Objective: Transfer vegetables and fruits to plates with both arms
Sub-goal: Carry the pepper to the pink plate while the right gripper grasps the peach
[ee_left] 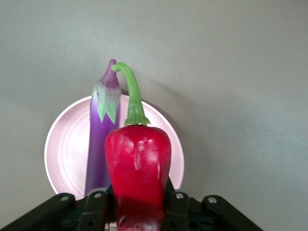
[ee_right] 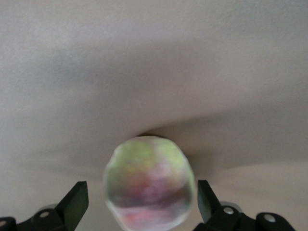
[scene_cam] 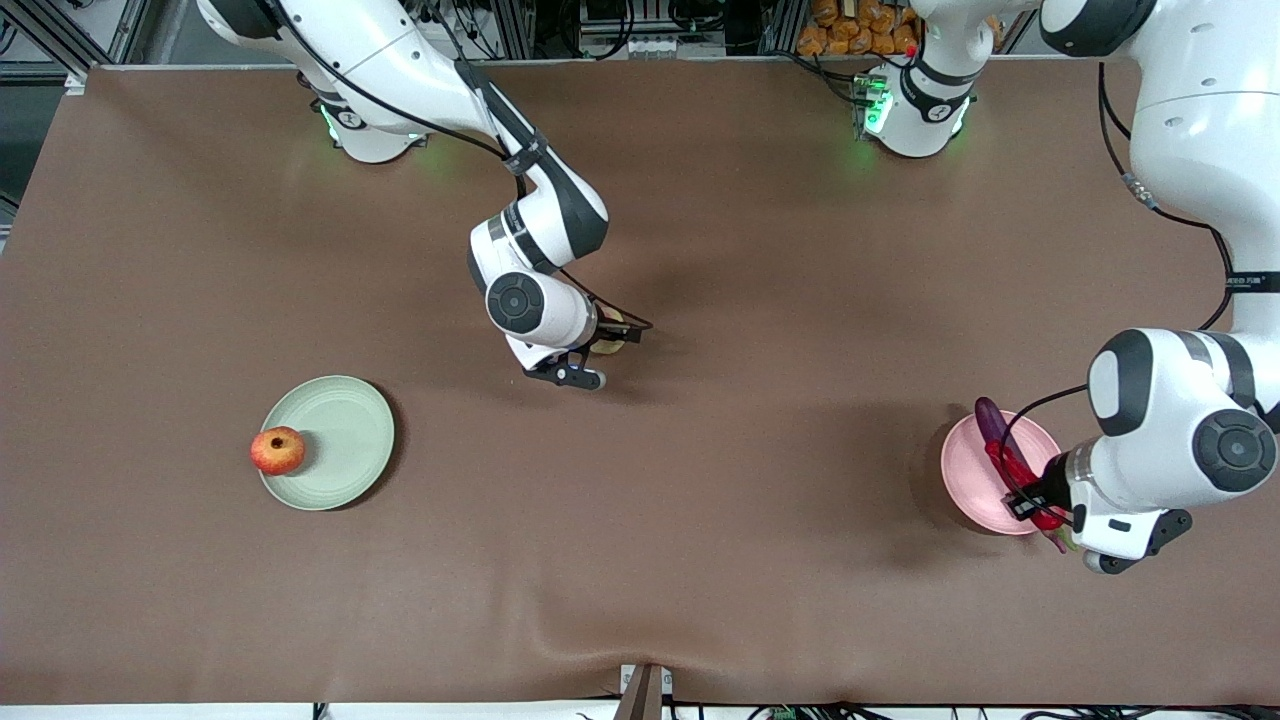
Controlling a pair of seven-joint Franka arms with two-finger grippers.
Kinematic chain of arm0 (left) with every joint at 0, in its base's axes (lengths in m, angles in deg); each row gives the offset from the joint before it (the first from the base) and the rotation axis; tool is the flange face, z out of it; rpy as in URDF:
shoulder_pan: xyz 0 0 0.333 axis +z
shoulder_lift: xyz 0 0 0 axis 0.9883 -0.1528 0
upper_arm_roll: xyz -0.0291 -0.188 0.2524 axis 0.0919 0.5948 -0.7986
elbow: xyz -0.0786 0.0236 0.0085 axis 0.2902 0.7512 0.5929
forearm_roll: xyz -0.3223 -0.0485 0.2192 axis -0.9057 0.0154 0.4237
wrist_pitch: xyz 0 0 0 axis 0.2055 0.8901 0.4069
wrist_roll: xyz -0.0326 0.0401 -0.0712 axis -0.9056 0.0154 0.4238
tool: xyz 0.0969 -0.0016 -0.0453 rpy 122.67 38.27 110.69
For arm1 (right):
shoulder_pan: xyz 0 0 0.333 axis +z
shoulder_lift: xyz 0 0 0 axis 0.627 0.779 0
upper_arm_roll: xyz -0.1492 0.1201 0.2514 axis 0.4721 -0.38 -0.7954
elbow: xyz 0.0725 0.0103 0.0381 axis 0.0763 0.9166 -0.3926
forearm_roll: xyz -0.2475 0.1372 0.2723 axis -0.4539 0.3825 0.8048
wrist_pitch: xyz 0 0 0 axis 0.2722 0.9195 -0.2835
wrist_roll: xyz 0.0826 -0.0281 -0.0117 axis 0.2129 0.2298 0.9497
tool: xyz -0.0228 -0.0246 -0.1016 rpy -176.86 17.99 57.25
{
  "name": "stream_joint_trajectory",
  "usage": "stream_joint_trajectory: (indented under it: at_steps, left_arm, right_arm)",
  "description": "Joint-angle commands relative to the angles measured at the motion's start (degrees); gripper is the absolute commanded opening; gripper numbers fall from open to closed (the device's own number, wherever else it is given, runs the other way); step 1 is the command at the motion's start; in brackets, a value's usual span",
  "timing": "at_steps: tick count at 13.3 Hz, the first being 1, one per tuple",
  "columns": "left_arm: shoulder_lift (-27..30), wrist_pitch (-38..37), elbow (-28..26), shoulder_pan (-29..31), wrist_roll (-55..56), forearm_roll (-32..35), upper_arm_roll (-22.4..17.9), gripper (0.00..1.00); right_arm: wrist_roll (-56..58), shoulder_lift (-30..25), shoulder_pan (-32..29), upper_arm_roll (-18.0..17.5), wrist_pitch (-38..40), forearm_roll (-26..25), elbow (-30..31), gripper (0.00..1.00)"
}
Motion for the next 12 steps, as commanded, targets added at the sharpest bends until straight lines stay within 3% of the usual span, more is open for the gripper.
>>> stream_joint_trajectory:
  at_steps: [1,5,6,7,9,12]
  left_arm:
    - [0.17,0.67,-0.4,1.17,-4.74,-0.8,0.4,0.0]
    - [-0.18,1.98,-1.01,5.83,-16.6,-1.15,0.48,0.0]
    - [-0.45,3.39,-2.14,6.36,-16.8,-1.24,0.48,0.0]
    - [-0.19,5.05,-3.72,6.89,-16.89,-1.33,0.48,0.0]
    - [0.25,7.78,-7.41,10.13,-16.89,-1.33,0.92,0.0]
    - [0.52,9.81,-10.76,13.65,-16.98,-3.6,3.2,0.0]
  right_arm:
    - [0.08,-1.97,0.03,0.22,-0.26,-0.23,3.11,1.0]
    - [0.17,-1.97,0.12,0.22,-0.44,-2.06,3.38,0.96]
    - [0.17,-1.97,0.03,0.22,-0.44,-3.29,3.38,0.72]
    - [0.17,-2.15,-0.06,0.3,-0.44,-3.74,3.38,0.57]
    - [0.17,-3.63,-1.2,0.66,0.08,-3.74,3.38,0.43]
    - [0.34,-5.74,-4.62,0.66,1.4,-3.74,3.3,0.32]
